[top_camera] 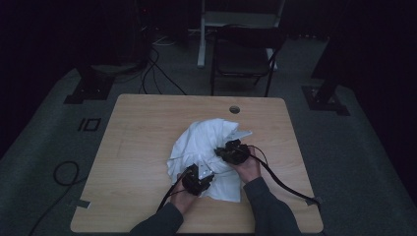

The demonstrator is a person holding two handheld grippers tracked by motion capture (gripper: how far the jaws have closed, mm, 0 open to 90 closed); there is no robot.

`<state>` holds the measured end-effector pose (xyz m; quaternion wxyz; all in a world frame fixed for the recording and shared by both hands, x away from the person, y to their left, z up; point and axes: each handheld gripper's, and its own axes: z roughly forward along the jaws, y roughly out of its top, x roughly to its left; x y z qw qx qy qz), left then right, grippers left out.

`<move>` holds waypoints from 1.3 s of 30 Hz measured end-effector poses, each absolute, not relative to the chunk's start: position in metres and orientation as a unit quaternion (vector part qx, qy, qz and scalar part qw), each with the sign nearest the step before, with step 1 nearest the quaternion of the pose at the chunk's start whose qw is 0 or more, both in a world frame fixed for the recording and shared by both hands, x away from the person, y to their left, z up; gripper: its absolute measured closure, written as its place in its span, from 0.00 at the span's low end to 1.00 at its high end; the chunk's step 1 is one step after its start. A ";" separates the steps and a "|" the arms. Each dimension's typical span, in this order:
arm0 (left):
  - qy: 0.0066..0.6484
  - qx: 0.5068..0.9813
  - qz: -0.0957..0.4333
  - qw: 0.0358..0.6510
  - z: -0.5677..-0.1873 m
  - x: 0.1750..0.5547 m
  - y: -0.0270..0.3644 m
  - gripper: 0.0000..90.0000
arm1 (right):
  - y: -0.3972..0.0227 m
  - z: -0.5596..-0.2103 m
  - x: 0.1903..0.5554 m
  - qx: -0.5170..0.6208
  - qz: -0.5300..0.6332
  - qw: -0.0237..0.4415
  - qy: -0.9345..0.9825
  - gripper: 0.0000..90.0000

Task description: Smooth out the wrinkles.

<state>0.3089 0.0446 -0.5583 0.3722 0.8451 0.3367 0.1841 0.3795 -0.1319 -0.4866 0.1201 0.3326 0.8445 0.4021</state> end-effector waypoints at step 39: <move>0.321 0.810 0.227 0.436 -0.479 0.346 0.040 0.59 | -0.210 -0.539 0.343 0.379 0.327 0.078 0.862 0.96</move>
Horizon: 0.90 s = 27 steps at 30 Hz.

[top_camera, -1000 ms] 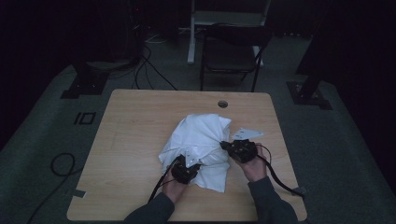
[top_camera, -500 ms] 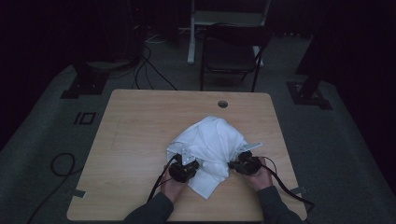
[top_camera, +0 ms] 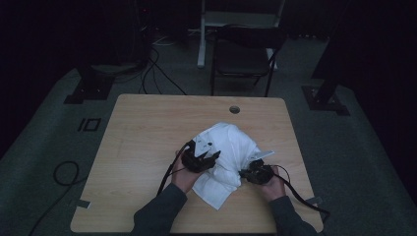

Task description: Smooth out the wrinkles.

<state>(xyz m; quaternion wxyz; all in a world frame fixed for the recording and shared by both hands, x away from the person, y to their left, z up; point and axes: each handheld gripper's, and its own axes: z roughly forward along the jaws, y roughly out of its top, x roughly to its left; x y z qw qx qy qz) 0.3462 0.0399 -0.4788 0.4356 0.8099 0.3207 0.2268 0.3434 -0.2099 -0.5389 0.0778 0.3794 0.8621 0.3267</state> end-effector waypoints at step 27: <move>0.378 0.799 0.217 0.414 -0.511 0.317 0.068 0.72 | -0.157 -0.527 0.369 0.359 0.317 0.175 0.860 0.55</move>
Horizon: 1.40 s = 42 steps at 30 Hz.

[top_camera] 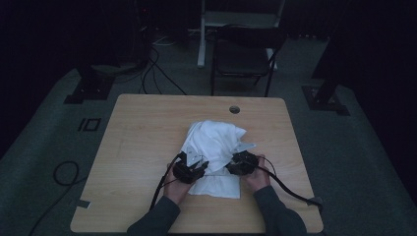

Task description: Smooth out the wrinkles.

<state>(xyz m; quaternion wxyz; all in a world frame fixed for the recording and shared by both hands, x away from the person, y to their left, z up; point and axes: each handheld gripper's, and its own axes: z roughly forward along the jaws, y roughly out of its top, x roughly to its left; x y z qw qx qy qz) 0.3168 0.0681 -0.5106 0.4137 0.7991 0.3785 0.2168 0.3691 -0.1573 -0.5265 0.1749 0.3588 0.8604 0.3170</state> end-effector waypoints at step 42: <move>0.373 0.803 0.254 0.390 -0.536 0.322 0.072 0.84 | -0.180 -0.539 0.489 0.560 0.311 0.164 0.750 0.99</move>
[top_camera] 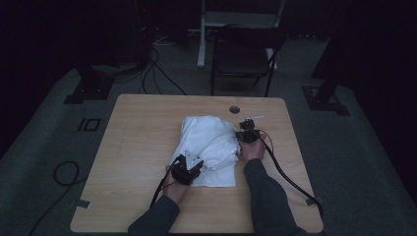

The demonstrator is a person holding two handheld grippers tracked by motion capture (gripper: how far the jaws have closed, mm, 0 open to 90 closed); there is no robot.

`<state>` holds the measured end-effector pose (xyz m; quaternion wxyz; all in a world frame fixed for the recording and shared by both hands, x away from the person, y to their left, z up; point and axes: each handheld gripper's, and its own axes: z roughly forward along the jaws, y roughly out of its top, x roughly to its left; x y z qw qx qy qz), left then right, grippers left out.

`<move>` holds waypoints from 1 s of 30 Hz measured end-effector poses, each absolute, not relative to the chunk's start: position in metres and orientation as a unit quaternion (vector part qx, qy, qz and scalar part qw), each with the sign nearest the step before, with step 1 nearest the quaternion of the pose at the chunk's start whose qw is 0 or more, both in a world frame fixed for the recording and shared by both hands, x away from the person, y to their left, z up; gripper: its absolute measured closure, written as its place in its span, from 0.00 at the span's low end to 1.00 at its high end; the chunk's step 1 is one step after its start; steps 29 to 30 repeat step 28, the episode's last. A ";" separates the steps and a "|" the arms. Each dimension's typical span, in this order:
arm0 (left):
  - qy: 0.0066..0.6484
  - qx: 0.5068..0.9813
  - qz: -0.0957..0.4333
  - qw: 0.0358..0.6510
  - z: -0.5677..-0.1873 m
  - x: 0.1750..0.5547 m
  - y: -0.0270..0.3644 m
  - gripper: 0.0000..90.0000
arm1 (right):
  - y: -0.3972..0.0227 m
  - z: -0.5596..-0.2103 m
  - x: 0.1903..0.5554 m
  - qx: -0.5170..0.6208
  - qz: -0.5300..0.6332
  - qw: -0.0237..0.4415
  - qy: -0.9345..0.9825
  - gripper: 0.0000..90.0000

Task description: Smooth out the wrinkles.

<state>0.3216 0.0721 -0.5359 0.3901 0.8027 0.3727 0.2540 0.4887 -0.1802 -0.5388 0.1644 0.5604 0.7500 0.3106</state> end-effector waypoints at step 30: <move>0.406 0.741 0.228 0.484 -0.491 0.295 0.151 0.47 | -0.257 -0.519 0.394 0.501 0.392 0.172 0.752 0.42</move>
